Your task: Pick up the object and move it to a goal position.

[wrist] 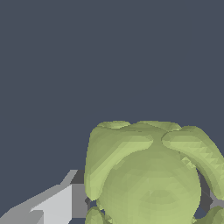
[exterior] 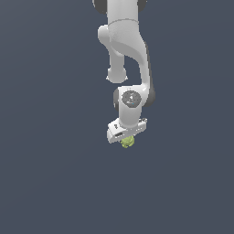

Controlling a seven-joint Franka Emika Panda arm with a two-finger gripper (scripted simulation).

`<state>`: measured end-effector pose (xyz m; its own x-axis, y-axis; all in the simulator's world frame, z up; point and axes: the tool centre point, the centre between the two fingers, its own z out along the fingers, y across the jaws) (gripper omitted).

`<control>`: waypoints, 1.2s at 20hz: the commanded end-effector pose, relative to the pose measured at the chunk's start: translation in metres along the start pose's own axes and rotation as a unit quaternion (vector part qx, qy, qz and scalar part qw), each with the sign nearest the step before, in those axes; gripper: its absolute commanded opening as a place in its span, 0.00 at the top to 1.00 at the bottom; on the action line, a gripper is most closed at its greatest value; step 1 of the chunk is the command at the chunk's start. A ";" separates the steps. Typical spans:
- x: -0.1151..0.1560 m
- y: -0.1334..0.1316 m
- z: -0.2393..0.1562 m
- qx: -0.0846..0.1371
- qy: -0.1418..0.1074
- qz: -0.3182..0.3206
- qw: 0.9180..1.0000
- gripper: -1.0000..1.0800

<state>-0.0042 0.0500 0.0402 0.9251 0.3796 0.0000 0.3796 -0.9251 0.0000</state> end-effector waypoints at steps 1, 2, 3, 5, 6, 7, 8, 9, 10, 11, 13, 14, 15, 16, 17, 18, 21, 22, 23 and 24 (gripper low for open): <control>0.000 0.000 0.001 0.000 0.000 0.000 1.000 1.00; 0.000 0.000 0.001 0.000 0.000 0.000 1.000 1.00; 0.000 0.000 0.001 0.000 0.000 0.000 1.000 1.00; 0.000 0.000 0.001 0.000 0.000 0.000 1.000 1.00; 0.000 0.000 0.000 0.000 0.000 0.000 1.000 1.00; 0.000 0.001 0.000 0.000 0.000 0.000 1.000 1.00; -0.001 0.002 -0.001 0.000 0.000 0.000 1.000 1.00; -0.001 0.003 -0.002 0.000 0.000 0.000 1.000 1.00; -0.002 0.006 -0.003 0.000 0.000 0.000 1.000 1.00; -0.003 0.009 -0.005 0.000 0.000 0.000 1.000 1.00; -0.006 0.018 -0.011 0.000 0.000 0.000 1.000 1.00; -0.008 0.023 -0.014 0.000 0.000 0.000 1.000 1.00; -0.010 0.029 -0.017 0.000 0.000 0.000 1.000 1.00; -0.013 0.036 -0.021 0.000 0.000 0.000 1.000 1.00; -0.015 0.043 -0.026 0.000 0.000 0.000 1.000 1.00; -0.018 0.051 -0.031 0.000 0.000 0.000 1.000 1.00; -0.028 0.080 -0.048 0.000 0.000 0.000 1.000 1.00; -0.032 0.090 -0.054 0.000 0.000 0.000 1.000 1.00; -0.035 0.101 -0.061 0.000 0.000 0.000 1.000 1.00; -0.039 0.112 -0.067 0.000 0.000 0.000 1.000 1.00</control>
<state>0.0015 -0.0511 0.0976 0.9250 0.3800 -0.0002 0.3800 -0.9250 -0.0005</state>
